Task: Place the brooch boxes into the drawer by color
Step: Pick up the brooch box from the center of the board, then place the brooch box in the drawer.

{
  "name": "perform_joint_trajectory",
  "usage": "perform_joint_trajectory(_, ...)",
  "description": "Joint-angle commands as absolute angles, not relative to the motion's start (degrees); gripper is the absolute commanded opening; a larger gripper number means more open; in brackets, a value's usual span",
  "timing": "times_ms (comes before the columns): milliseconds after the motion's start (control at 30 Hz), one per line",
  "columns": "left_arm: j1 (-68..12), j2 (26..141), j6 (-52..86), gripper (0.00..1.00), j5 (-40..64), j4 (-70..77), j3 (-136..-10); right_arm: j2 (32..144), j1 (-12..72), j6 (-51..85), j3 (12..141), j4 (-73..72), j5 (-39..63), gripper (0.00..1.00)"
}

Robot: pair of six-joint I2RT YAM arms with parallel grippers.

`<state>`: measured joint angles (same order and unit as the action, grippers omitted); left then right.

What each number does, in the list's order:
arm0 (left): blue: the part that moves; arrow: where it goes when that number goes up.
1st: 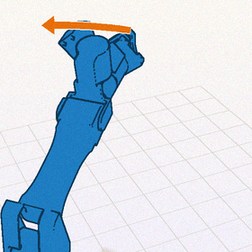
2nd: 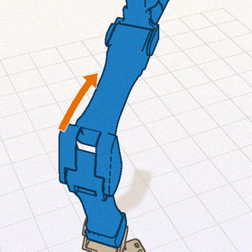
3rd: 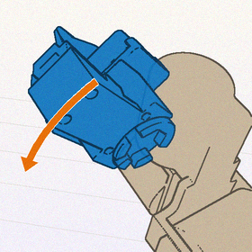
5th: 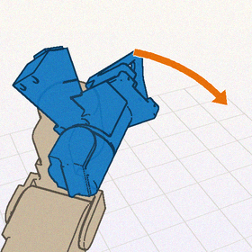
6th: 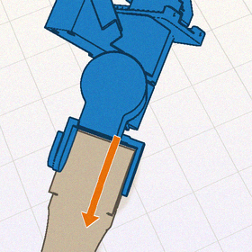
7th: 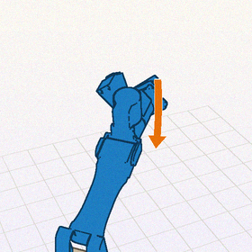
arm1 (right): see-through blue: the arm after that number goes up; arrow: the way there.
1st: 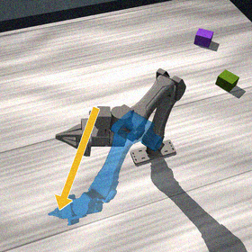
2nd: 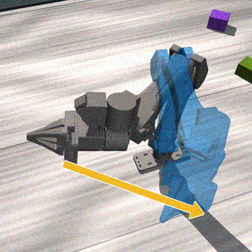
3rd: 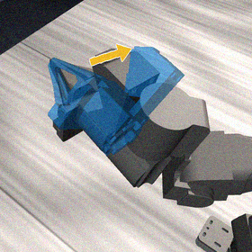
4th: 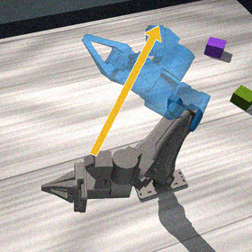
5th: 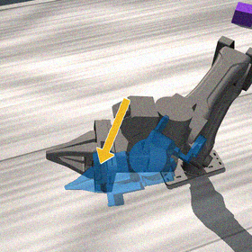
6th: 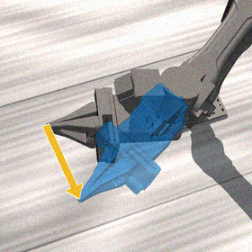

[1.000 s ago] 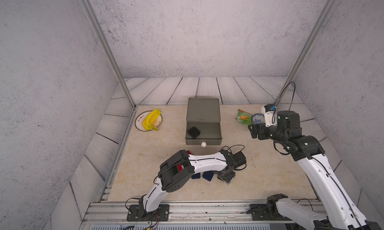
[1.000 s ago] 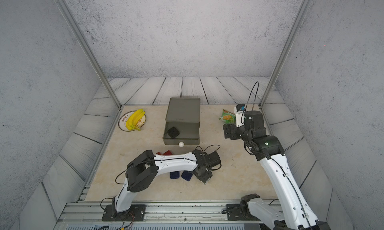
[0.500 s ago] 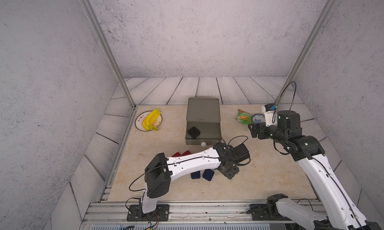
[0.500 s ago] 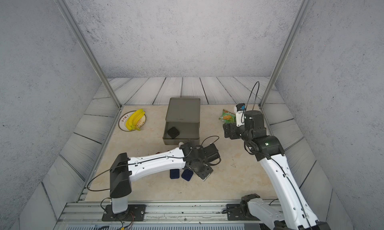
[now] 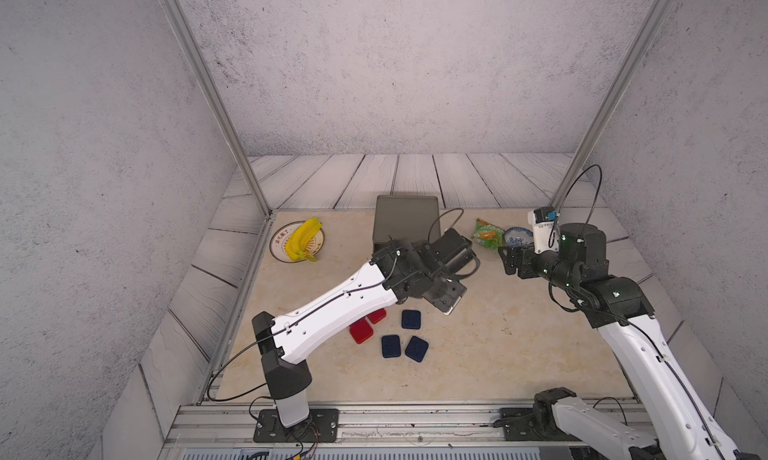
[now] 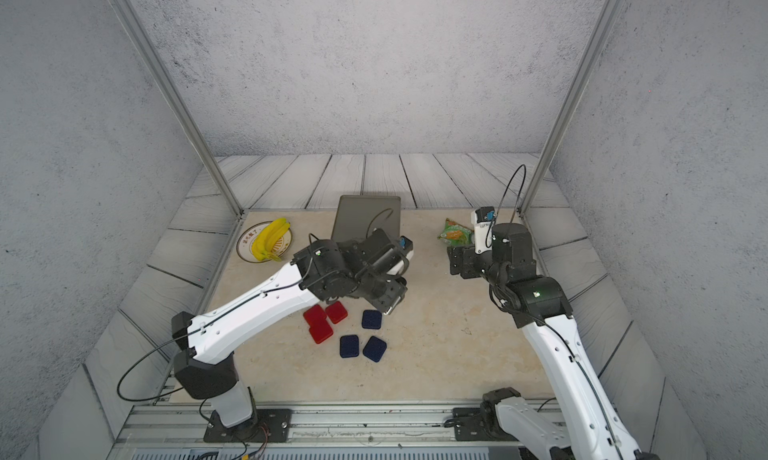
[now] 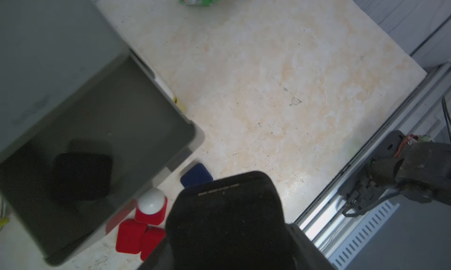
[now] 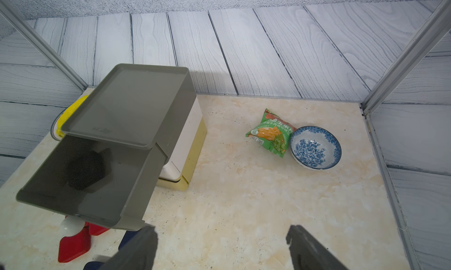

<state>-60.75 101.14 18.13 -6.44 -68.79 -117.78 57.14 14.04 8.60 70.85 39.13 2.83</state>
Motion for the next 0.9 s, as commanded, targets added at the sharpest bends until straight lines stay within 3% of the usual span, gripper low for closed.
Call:
perform_joint_trajectory(0, -54.68, 103.45, 14.63, 0.59, -6.56, -71.72, -120.62, 55.97, 13.80, 9.23, 70.58, 38.51, 2.37, 0.89)
perform_joint_trajectory(267, -45.78, 108.26, 12.58, 0.59, -3.23, -71.46, -122.84, 56.33, 13.81, 9.08, 70.82, 38.68, 2.46, 0.89)
perform_joint_trajectory(867, -44.20, 117.83, 11.78, 0.60, -1.10, -72.31, -126.39, 57.12, 13.76, 8.67, 71.45, 39.20, 2.71, 0.89)
